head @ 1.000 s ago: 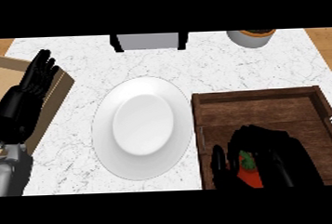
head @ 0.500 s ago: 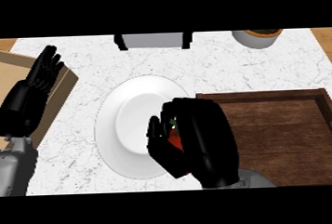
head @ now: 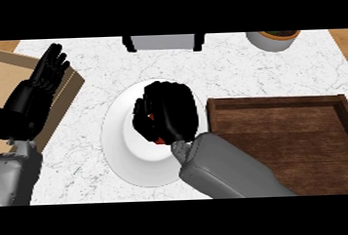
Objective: Pick the bell pepper from the tray and place it in the plate
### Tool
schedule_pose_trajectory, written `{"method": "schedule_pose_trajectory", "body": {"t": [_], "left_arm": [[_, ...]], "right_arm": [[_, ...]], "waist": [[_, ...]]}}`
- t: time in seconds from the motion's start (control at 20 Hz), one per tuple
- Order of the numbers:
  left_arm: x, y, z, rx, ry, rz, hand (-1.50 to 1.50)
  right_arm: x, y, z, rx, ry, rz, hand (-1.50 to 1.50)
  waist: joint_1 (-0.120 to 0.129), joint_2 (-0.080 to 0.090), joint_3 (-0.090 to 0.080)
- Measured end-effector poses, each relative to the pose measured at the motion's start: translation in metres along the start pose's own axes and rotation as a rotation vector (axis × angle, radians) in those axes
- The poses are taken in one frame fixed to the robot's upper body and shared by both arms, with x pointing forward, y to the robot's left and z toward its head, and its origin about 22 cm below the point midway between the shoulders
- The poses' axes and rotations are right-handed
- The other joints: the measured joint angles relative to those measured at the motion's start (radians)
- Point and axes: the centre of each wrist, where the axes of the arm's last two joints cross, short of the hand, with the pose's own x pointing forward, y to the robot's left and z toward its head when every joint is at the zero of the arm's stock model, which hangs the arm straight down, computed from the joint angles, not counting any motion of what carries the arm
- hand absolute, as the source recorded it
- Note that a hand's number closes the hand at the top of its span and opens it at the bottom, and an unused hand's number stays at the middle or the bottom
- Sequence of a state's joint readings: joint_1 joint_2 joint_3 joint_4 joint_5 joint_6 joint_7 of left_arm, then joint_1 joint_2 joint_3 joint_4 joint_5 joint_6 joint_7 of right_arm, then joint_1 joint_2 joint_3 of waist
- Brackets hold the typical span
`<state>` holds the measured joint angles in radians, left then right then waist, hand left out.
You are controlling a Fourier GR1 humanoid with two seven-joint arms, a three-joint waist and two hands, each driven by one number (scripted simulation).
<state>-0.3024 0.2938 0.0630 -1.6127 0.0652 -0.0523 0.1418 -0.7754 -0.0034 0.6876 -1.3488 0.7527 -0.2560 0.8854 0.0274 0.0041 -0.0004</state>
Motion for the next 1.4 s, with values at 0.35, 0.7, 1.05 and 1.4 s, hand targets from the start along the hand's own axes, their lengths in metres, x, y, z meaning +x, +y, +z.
{"method": "schedule_pose_trajectory", "body": {"t": [0.35, 0.7, 1.05, 1.4], "left_arm": [[-0.002, -0.005, -0.001, -0.022, -0.011, 0.005, 0.00], [-0.001, -0.007, -0.011, -0.043, -0.026, 0.009, 0.00], [0.000, -0.004, -0.013, -0.045, -0.023, -0.001, 0.00], [-0.004, -0.002, -0.002, -0.017, -0.002, 0.005, 0.00]], "right_arm": [[-0.012, 0.032, -0.028, 0.032, 0.092, -0.026, -1.50], [-0.023, 0.047, -0.039, 0.047, 0.103, -0.161, -1.50], [-0.017, 0.041, -0.044, -0.084, 0.052, -0.367, -1.50], [-0.020, 0.028, -0.048, -0.160, 0.060, -0.575, -1.50]], "waist": [[0.020, 0.005, 0.000], [0.044, 0.013, 0.000], [0.042, 0.012, 0.001], [0.010, 0.002, 0.001]]}}
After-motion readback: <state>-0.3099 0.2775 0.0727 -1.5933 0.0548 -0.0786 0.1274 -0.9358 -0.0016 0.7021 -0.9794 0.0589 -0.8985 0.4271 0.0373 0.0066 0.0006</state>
